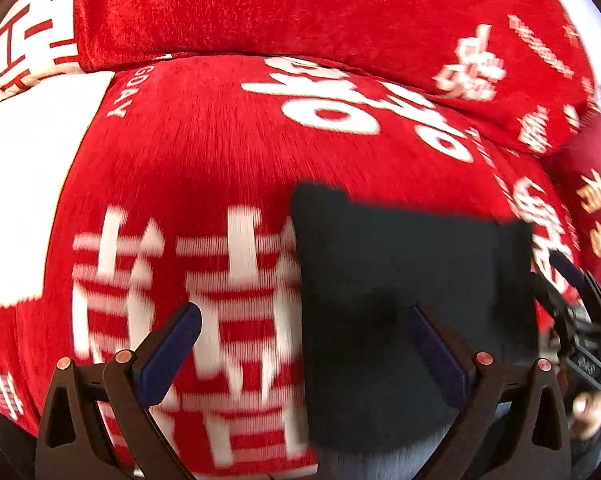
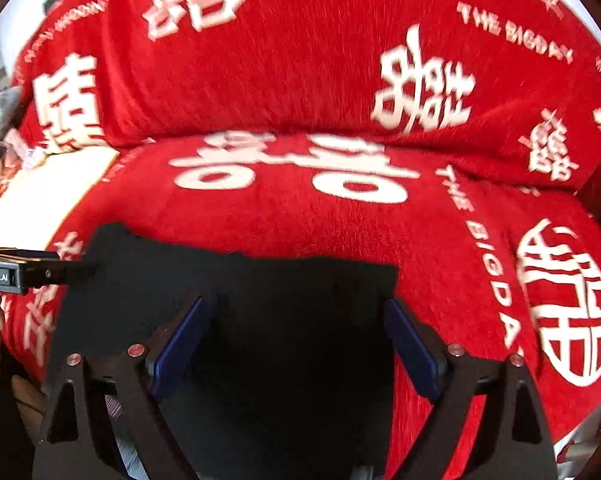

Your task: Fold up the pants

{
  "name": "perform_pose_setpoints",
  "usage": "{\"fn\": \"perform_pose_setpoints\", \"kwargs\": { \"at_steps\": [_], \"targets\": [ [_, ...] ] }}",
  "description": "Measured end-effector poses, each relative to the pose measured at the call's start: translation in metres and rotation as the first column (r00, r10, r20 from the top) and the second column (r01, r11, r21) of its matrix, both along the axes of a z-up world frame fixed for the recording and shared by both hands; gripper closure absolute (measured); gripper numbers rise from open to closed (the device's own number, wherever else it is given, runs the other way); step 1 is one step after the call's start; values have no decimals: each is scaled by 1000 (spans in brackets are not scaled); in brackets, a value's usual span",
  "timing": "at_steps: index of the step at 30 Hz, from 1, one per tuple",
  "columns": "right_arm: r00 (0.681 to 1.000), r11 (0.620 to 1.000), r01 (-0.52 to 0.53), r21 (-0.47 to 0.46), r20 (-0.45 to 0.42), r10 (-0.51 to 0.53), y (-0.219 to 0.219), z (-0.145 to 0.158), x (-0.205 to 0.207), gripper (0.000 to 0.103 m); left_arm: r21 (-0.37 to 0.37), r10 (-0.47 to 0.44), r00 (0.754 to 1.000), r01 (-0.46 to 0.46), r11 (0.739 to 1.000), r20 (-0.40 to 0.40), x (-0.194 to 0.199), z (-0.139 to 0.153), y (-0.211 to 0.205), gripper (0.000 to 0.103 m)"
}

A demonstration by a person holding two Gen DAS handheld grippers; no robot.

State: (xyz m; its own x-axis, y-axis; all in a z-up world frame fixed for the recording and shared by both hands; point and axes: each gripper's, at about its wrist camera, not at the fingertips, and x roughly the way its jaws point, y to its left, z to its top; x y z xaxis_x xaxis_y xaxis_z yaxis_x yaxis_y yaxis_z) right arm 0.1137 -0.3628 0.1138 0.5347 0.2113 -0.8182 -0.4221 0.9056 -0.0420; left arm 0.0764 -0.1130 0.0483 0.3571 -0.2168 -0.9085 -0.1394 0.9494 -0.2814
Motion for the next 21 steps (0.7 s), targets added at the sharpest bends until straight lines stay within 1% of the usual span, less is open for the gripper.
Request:
{"fn": "perform_pose_setpoints", "kwargs": {
  "at_steps": [3, 5, 7, 8, 9, 10, 11, 12, 14, 16, 17, 18, 19, 20, 21],
  "targets": [
    [1000, 1000, 23, -20, 5, -23, -11, 0, -35, 10, -3, -48, 999, 48, 999, 10, -37, 0, -9, 0],
    [999, 998, 49, -26, 4, -49, -19, -5, -54, 10, 23, -91, 996, 91, 996, 9, -52, -5, -23, 0],
    [997, 997, 76, -25, -11, -76, -28, -13, -65, 10, 49, -118, 993, 118, 992, 6, -57, -12, -32, 0],
    [995, 995, 96, -37, -28, -97, -33, -21, -67, 10, 56, -121, 993, 121, 991, -8, -57, -19, -35, 0],
    [990, 988, 133, -78, -40, -136, -38, -31, -68, 10, 52, -114, 993, 116, 992, -34, -57, -27, -37, 0],
    [986, 984, 152, -95, -53, -158, -42, -37, -68, 9, 44, -109, 993, 111, 993, -54, -58, -33, -38, 0],
    [981, 983, 169, -68, -88, -175, -49, -44, -66, 8, 33, -111, 990, 114, 993, -91, -56, -43, -40, 0],
    [972, 981, 195, -19, -126, -196, -57, -48, -65, 8, 33, -115, 987, 119, 992, -109, -56, -48, -41, 0],
    [962, 972, 233, 40, -159, -224, -67, -47, -65, 8, 50, -115, 986, 122, 991, -119, -59, -48, -44, 0],
    [964, 968, 244, 49, -120, -237, -70, -35, -73, 8, 62, -114, 990, 119, 991, -78, -66, -35, -45, 0],
    [966, 967, 250, 46, -86, -245, -72, -28, -78, 8, 68, -117, 992, 120, 991, -42, -70, -26, -45, 0],
    [968, 967, 246, 64, -64, -242, -74, -21, -83, 8, 69, -116, 993, 116, 991, -2, -71, -16, -45, 0],
    [971, 967, 236, 95, -54, -232, -75, -15, -87, 8, 67, -109, 994, 107, 992, 21, -72, -11, -45, 0],
    [975, 965, 223, 135, -40, -219, -75, -9, -90, 8, 61, -94, 995, 91, 994, 34, -70, -7, -45, 0],
    [977, 965, 214, 150, -24, -212, -74, -7, -93, 8, 43, -72, 997, 70, 997, 32, -67, -6, -44, 0]
  ]
}}
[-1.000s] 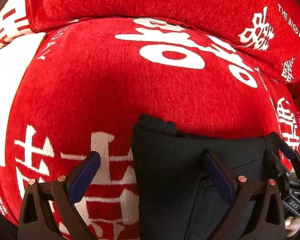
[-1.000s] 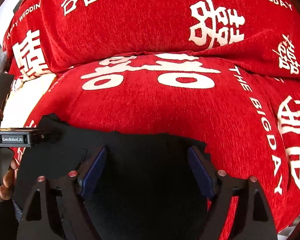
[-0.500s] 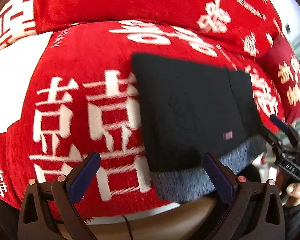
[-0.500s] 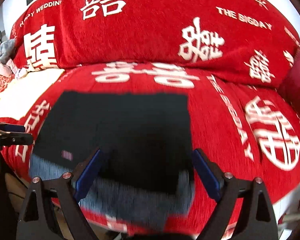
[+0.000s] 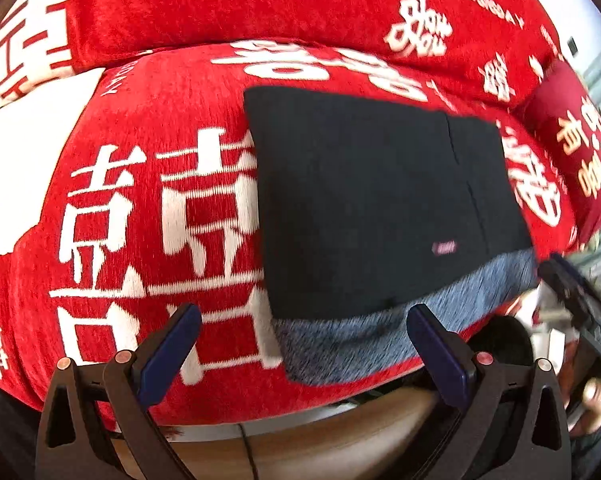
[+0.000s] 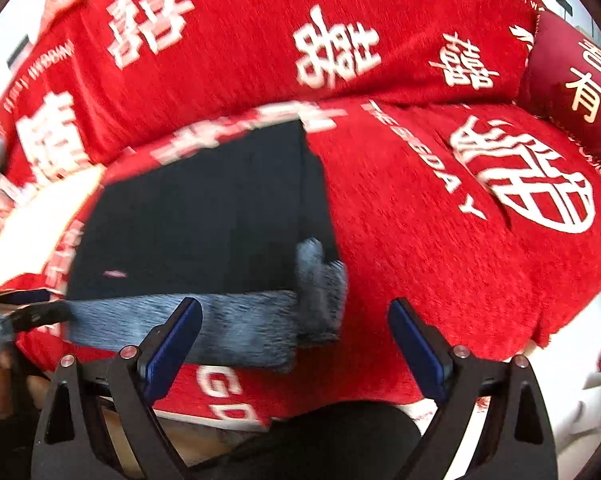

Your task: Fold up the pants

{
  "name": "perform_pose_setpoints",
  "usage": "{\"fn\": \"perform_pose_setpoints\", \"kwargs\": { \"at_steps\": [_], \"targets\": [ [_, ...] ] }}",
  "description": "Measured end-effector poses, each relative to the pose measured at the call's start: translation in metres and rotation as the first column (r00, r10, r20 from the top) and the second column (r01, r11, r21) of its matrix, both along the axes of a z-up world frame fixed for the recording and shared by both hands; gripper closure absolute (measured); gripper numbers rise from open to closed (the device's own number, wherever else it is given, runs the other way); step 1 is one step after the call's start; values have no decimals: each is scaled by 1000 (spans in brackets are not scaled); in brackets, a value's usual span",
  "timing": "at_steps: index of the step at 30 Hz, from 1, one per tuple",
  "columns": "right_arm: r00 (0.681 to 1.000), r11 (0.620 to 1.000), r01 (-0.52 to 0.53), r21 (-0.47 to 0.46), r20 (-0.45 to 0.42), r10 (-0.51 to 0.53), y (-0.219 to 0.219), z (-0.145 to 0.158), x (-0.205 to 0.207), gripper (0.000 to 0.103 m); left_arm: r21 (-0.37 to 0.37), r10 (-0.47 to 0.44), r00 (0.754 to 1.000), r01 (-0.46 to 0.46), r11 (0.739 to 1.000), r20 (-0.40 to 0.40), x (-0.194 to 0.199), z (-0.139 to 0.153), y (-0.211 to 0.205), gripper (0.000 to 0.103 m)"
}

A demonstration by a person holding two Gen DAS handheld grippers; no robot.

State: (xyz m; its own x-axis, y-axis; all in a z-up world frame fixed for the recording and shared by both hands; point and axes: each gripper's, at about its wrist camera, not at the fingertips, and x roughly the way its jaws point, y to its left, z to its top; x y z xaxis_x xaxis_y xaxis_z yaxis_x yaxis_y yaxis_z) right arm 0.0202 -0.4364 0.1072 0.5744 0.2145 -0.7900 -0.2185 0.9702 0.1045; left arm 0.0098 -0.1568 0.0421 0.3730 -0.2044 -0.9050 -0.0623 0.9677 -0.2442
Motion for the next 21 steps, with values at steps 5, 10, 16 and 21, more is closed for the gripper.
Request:
{"fn": "perform_pose_setpoints", "kwargs": {
  "at_steps": [5, 10, 16, 21],
  "targets": [
    [997, 994, -68, 82, 38, 65, 16, 0, -2, 8, -12, 42, 998, -42, 999, -50, 22, -14, -10, 0],
    [989, 994, -95, 57, -109, 101, 25, -35, 14, 6, 29, 48, 995, -46, 999, -84, 26, -26, -16, 0],
    [997, 993, -67, 99, 52, 62, 22, 15, 47, 6, -9, 72, 993, -73, 997, -93, 25, -32, -11, 0],
    [988, 988, -149, -49, 19, 151, 82, 13, 111, 4, 11, 69, 994, -68, 998, -81, 22, -31, -14, 0]
  ]
}}
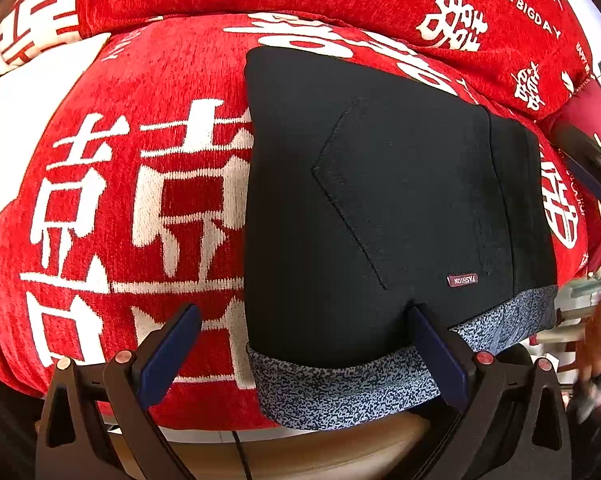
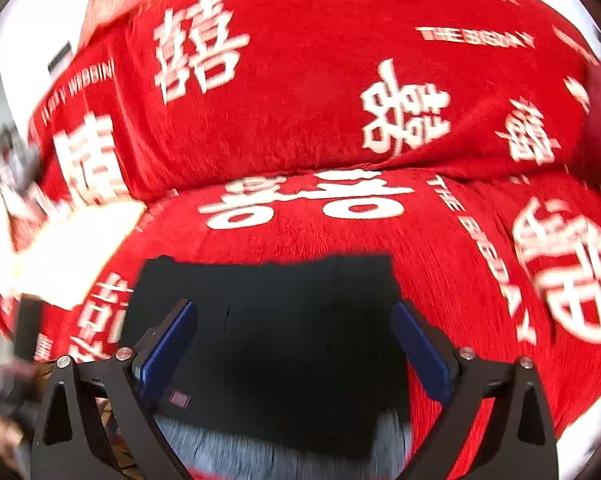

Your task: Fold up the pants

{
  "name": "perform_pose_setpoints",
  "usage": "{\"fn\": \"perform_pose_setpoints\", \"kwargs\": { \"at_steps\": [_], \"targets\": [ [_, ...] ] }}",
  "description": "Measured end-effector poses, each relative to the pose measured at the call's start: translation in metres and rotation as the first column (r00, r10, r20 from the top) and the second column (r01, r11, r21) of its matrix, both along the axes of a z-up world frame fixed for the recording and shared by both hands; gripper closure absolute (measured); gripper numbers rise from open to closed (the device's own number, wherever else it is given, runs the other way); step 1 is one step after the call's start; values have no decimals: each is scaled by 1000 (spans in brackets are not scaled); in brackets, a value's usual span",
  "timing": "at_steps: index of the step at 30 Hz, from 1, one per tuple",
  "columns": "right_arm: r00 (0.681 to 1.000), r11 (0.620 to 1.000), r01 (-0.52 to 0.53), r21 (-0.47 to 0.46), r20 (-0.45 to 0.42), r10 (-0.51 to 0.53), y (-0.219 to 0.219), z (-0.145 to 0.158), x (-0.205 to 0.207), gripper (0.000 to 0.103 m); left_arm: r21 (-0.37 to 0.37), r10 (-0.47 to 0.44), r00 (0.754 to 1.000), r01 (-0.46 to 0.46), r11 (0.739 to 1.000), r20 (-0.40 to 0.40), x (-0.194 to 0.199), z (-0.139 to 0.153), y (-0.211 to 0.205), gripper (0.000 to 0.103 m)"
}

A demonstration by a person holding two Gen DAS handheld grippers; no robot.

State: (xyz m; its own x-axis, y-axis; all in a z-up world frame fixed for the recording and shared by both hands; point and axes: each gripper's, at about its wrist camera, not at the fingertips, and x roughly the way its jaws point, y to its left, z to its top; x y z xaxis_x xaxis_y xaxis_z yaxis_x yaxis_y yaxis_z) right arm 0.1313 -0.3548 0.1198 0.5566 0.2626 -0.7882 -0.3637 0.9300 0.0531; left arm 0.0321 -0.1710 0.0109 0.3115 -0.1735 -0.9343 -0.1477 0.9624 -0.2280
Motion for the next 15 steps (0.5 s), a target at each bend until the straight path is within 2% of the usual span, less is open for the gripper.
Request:
{"fn": "perform_pose_setpoints", "kwargs": {
  "at_steps": [4, 6, 10, 13, 15],
  "targets": [
    [992, 993, 14, -121, -126, -29, 28, -39, 38, 4, 17, 4, 1000, -4, 1000, 7, 0, 0, -4, 0],
    [984, 982, 30, -186, -166, -61, 30, -55, 46, 0, 13, 5, 1000, -5, 1000, 6, 1, -1, -5, 0],
    [987, 982, 72, -174, -129, -95, 18, -38, 25, 0, -31, 17, 1000, -18, 999, -15, 3, 7, 3, 0],
    [997, 990, 51, -129, -55, -59, 11, -18, -13, 0, -66, 63, 996, -59, 996, 61, 8, 23, 11, 0],
    [999, 993, 24, -118, -37, -28, 8, -15, -34, 0, -89, 63, 996, -57, 994, 64, 14, 25, 11, 0]
  ]
}}
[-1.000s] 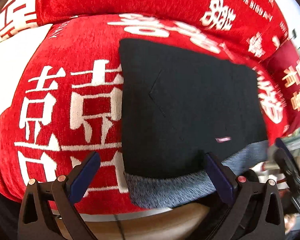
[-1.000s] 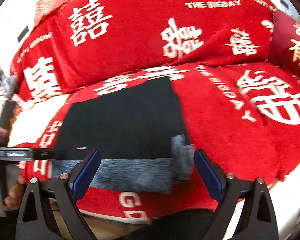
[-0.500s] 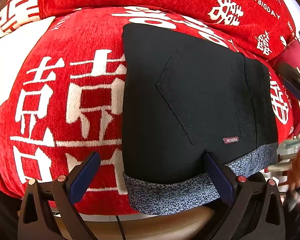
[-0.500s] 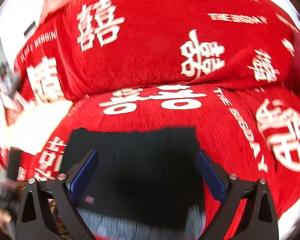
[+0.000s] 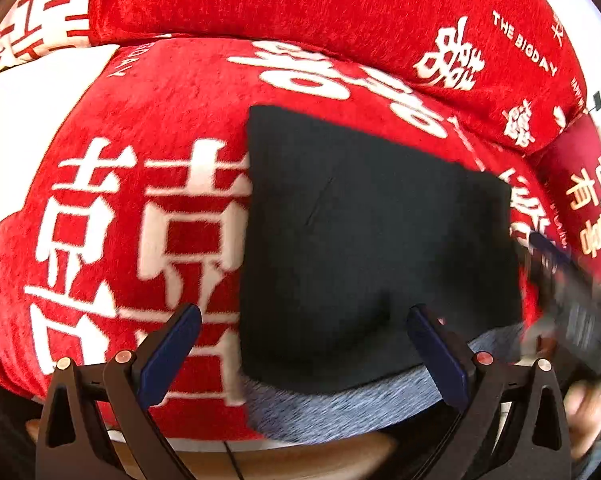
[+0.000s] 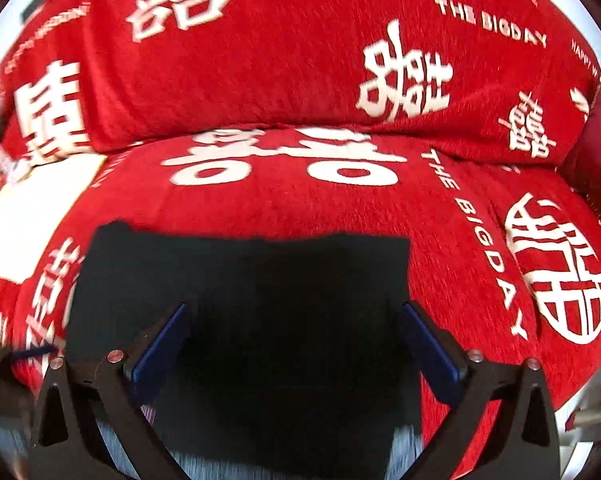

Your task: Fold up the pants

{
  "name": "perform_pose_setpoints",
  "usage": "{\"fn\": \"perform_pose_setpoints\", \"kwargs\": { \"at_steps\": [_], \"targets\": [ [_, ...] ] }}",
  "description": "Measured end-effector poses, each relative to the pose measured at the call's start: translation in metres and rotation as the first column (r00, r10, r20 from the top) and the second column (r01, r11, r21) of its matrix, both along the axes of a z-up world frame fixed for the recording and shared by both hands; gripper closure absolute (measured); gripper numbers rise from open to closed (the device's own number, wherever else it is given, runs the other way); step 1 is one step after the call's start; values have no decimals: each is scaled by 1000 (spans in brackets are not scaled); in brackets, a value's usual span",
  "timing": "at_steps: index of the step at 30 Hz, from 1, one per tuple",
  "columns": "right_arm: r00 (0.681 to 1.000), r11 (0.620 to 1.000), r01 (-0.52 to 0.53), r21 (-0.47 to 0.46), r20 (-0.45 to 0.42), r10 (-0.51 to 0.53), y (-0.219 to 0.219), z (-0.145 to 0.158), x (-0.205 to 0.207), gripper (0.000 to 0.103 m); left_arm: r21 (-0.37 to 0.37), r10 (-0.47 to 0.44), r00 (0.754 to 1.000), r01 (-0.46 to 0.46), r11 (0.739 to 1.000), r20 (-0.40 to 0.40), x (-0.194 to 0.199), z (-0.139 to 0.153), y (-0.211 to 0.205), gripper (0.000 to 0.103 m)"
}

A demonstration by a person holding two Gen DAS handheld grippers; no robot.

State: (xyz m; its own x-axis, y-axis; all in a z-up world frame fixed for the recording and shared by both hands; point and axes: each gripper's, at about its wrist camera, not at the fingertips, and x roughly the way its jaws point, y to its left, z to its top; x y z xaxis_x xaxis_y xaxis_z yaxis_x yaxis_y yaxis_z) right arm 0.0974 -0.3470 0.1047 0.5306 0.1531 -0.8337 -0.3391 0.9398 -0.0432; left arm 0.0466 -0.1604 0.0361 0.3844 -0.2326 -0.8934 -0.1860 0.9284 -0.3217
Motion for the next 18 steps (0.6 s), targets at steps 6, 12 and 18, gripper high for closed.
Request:
{"fn": "perform_pose_setpoints", "kwargs": {
  "at_steps": [6, 12, 18],
  "targets": [
    [992, 994, -57, 97, -103, 67, -14, -24, -30, 0, 65, -39, 997, 44, 997, -74, 11, -26, -22, 0],
    [997, 992, -73, 104, 21, 71, -53, 3, -61, 0, 48, -59, 998, 59, 997, 2, 7, 4, -8, 0],
    [998, 975, 64, 214, -42, -56, -143, -3, -50, 0, -73, -70, 997, 71, 995, 14, 17, 7, 23, 0]
  ]
}}
